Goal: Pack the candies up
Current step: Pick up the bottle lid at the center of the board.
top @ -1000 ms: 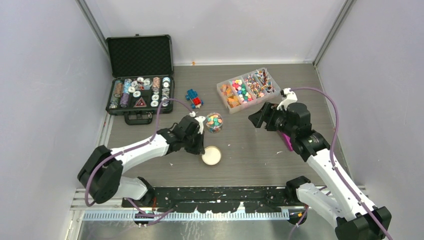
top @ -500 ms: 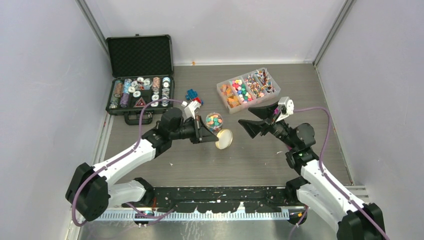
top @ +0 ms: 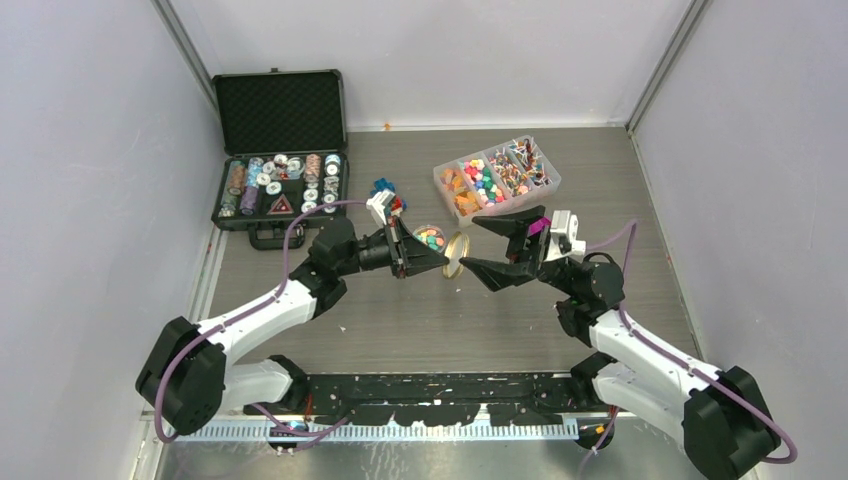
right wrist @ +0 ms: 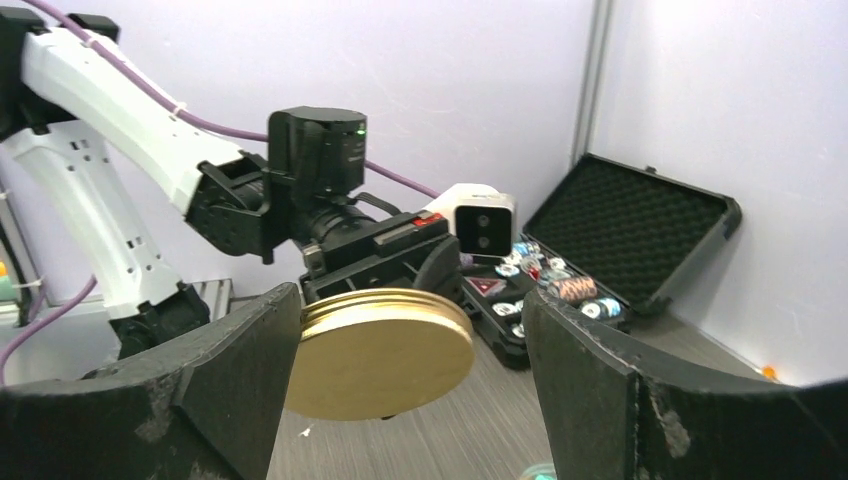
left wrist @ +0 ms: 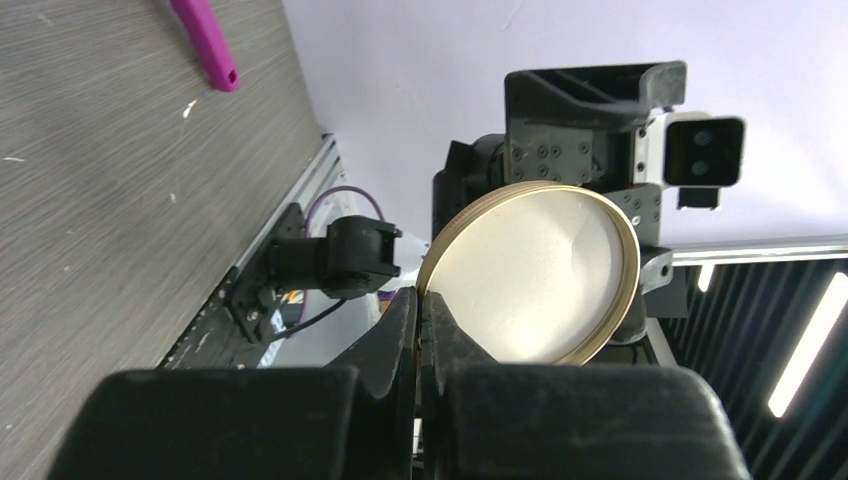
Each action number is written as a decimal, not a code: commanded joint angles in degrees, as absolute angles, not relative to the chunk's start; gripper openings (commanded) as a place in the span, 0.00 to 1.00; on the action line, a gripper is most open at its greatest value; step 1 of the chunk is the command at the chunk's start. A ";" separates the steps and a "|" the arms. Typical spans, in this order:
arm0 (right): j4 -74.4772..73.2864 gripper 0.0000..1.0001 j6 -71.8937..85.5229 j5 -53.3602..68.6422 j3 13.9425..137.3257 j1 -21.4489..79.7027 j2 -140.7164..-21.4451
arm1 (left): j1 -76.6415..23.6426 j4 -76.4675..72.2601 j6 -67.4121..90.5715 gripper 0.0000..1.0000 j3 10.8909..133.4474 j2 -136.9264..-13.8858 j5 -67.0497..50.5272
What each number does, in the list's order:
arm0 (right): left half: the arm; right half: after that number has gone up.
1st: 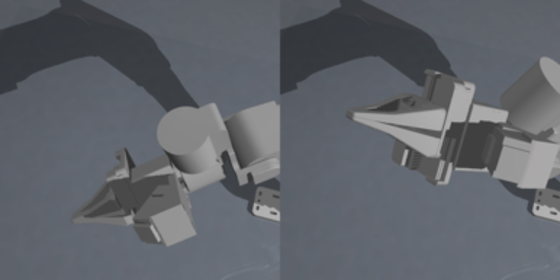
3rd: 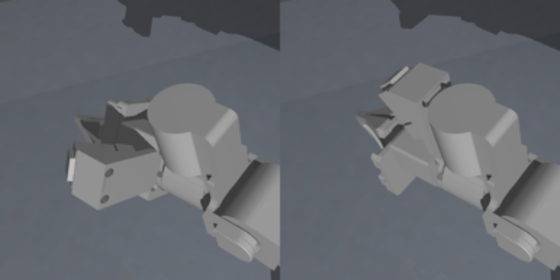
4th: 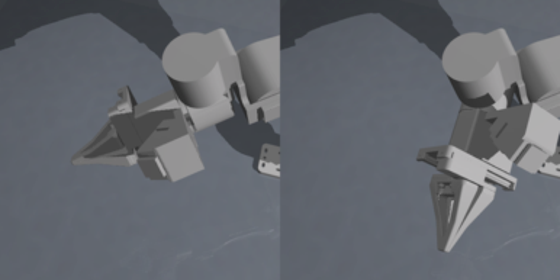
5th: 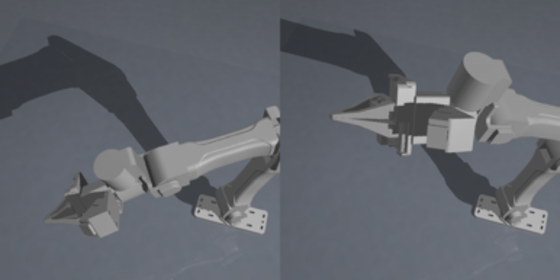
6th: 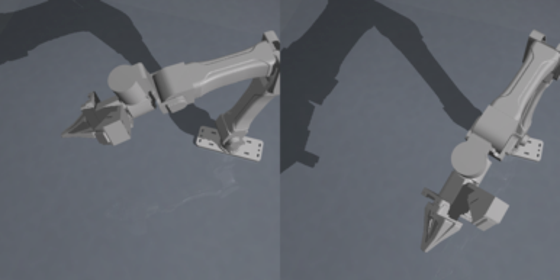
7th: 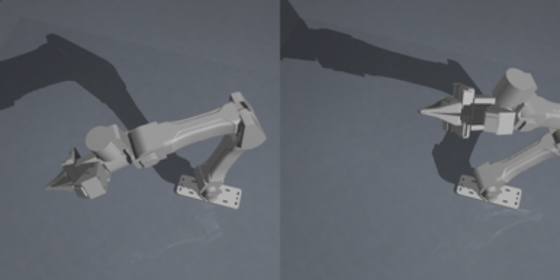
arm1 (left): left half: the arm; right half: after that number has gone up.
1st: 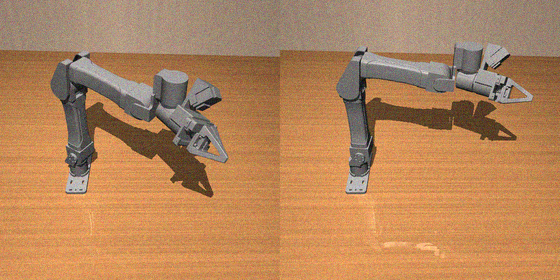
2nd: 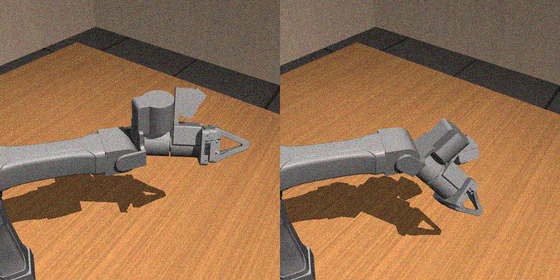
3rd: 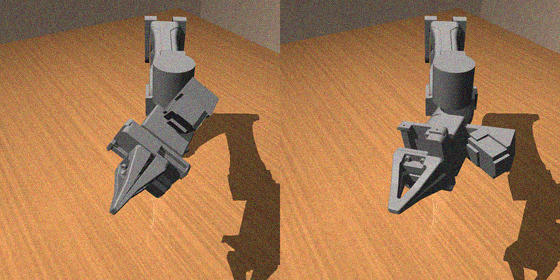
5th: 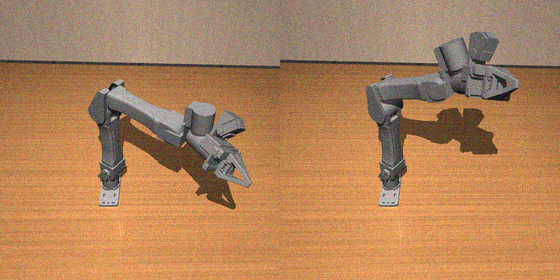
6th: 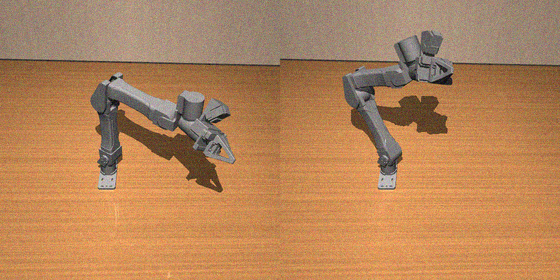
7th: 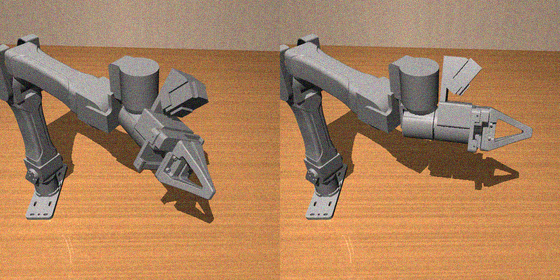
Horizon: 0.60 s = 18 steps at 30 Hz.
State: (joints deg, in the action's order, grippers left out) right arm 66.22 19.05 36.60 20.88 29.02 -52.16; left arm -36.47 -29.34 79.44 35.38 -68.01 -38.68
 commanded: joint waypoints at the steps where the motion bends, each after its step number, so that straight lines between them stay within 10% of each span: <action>1: 70.88 0.85 16.40 38.11 20.83 31.05 -51.85 | -36.47 -39.01 84.18 0.00 35.35 -67.46 -39.39; 18: 62.93 0.85 9.49 37.70 23.27 36.16 -52.20 | -36.34 -39.18 84.51 0.00 35.34 -66.14 -39.37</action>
State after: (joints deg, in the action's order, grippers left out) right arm 62.08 13.06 38.57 20.67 34.61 -50.65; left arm -36.47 -35.75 84.03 35.31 -67.72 -38.70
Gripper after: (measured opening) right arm 0.853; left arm 0.010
